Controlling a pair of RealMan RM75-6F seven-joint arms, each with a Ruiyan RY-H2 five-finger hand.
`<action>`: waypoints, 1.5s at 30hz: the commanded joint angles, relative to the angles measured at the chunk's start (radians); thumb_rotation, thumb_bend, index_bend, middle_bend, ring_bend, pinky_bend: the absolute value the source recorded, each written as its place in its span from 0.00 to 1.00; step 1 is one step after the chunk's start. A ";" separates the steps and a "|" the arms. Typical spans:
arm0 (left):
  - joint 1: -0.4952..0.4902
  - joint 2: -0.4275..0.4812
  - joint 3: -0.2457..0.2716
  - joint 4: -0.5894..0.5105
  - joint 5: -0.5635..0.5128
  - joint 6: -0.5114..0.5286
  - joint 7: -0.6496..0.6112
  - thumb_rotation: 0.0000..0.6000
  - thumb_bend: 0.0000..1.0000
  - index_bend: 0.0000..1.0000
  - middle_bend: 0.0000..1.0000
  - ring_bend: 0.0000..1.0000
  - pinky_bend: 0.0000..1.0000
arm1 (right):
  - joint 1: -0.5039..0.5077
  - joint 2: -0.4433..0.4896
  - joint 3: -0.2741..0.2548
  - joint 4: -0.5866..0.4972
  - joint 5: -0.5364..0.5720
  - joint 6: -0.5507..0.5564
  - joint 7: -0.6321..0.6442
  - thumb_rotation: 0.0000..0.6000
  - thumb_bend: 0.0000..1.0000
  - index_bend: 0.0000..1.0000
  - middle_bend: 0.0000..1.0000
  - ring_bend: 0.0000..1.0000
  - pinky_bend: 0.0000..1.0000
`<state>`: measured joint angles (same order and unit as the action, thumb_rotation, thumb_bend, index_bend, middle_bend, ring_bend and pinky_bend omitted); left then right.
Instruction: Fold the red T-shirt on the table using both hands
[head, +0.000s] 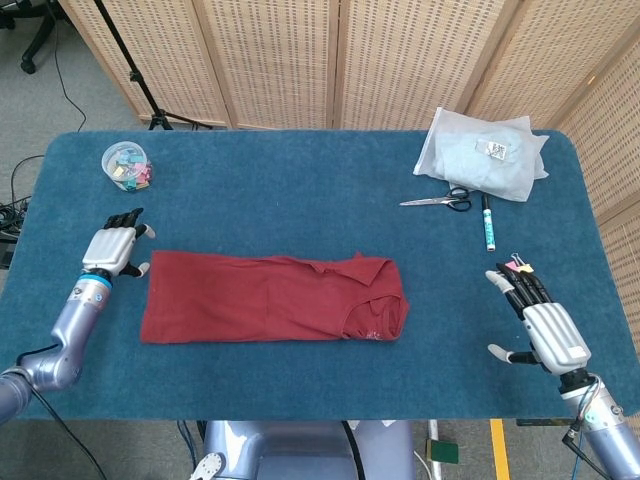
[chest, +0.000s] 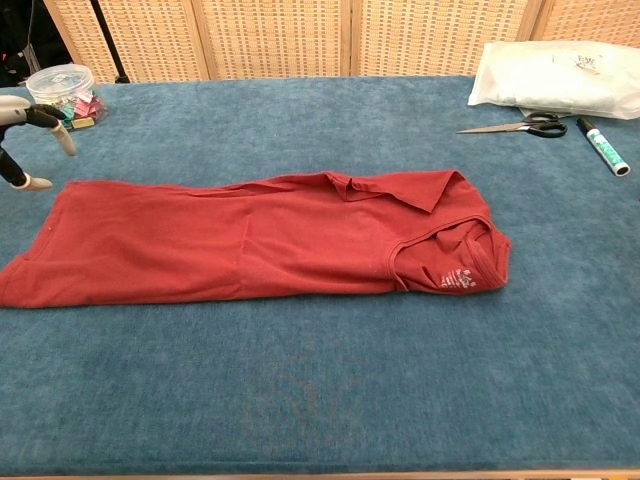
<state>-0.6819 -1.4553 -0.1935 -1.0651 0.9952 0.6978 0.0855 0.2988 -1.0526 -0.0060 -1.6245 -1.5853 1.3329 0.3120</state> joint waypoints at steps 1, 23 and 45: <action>-0.028 -0.042 -0.001 0.051 -0.029 -0.042 0.022 1.00 0.30 0.35 0.00 0.00 0.00 | 0.000 -0.002 0.001 0.002 0.000 -0.003 -0.002 1.00 0.00 0.00 0.00 0.00 0.00; -0.014 -0.081 0.028 0.063 -0.010 -0.045 0.000 1.00 0.30 0.49 0.00 0.00 0.00 | -0.006 0.008 0.007 -0.006 -0.013 -0.011 0.021 1.00 0.00 0.00 0.00 0.00 0.00; 0.007 -0.106 0.020 0.077 0.043 0.012 -0.054 1.00 0.56 0.71 0.00 0.00 0.00 | -0.009 0.015 0.010 -0.010 -0.023 -0.016 0.034 1.00 0.00 0.00 0.00 0.00 0.00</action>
<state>-0.6757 -1.5616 -0.1732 -0.9884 1.0378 0.7090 0.0325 0.2896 -1.0381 0.0036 -1.6341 -1.6081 1.3168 0.3462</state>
